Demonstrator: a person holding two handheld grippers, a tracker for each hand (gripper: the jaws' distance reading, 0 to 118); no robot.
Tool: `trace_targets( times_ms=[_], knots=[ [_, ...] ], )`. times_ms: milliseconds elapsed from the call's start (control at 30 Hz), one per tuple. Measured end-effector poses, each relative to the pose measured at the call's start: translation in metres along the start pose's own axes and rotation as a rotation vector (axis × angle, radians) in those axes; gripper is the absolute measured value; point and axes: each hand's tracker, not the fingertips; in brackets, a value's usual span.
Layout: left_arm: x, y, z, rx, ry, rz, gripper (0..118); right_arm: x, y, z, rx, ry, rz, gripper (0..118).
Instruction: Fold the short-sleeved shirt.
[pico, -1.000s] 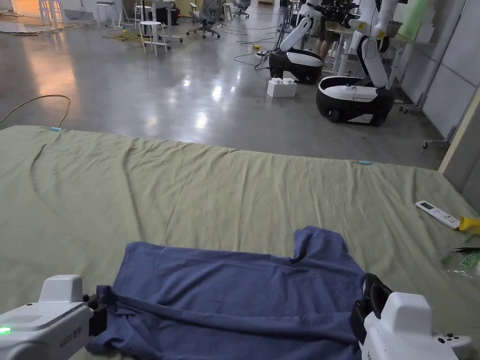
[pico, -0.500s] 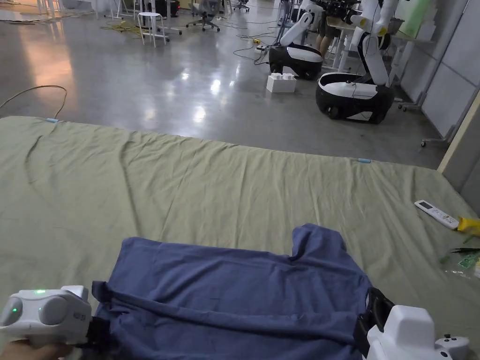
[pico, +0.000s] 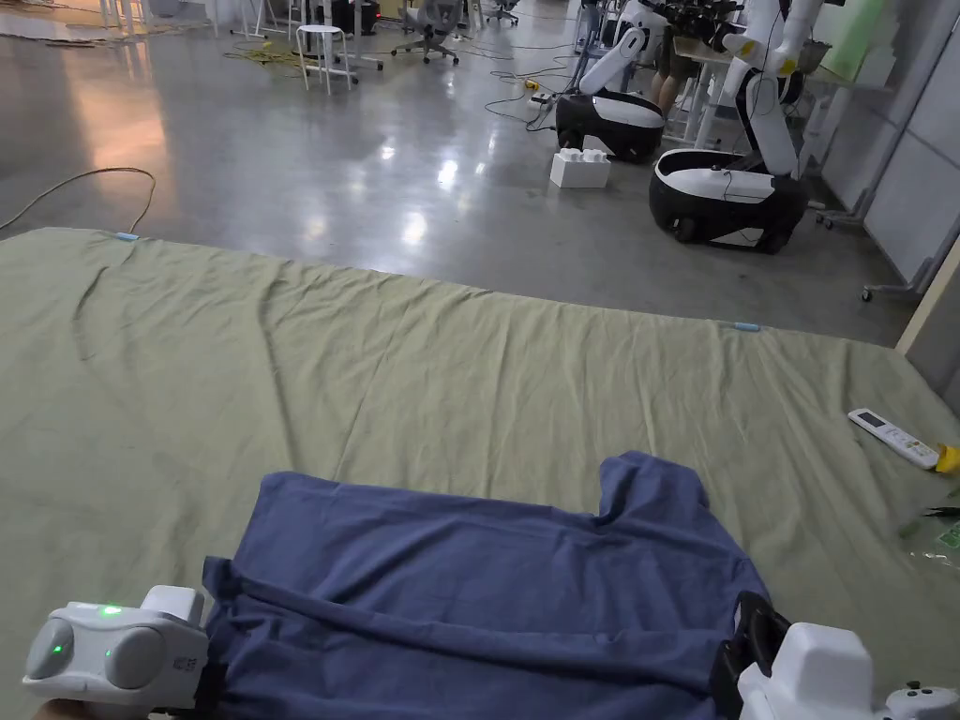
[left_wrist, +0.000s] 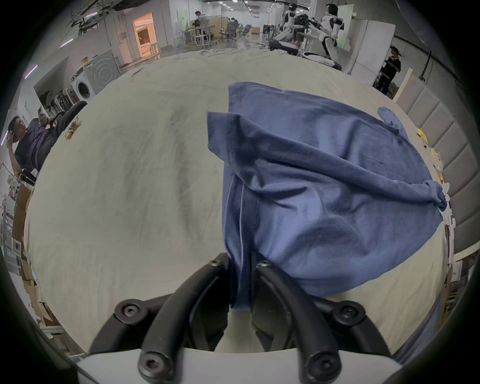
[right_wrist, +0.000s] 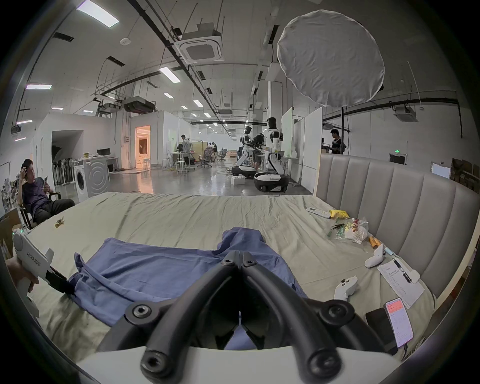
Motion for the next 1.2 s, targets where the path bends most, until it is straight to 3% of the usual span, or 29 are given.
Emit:
trace_targets(
  times_ms=[300,467,567,600,633,933,1067,1133,1200],
  knots=[
    [-0.017,-0.013,0.017,0.141,-0.090,0.125,6,0.026,-0.001,-0.001,-0.024,-0.034,0.016,1],
    [-0.024,-0.014,0.028,0.188,-0.116,0.144,6,0.060,-0.008,-0.019,-0.164,-0.075,0.050,4],
    [-0.023,-0.012,0.032,0.210,-0.118,0.144,6,0.082,-0.017,-0.039,-0.304,-0.086,0.061,44],
    [-0.024,-0.011,0.033,0.212,-0.118,0.144,6,0.090,-0.025,-0.048,-0.357,-0.063,0.021,56],
    [-0.024,-0.010,0.032,0.218,-0.118,0.146,6,0.098,-0.029,-0.056,-0.404,-0.084,0.023,61],
    [-0.021,-0.010,0.022,0.208,-0.099,0.148,6,0.113,-0.095,-0.119,-0.727,0.006,0.049,70],
    [-0.018,-0.011,0.020,0.199,-0.090,0.144,6,0.113,-0.119,-0.138,-0.812,0.011,0.021,70],
    [-0.017,-0.011,0.018,0.192,-0.087,0.145,6,0.111,-0.117,-0.136,-0.770,0.008,-0.025,69],
    [-0.015,-0.012,0.018,0.191,-0.084,0.147,6,0.109,-0.116,-0.136,-0.774,0.020,-0.017,57]
  ],
)
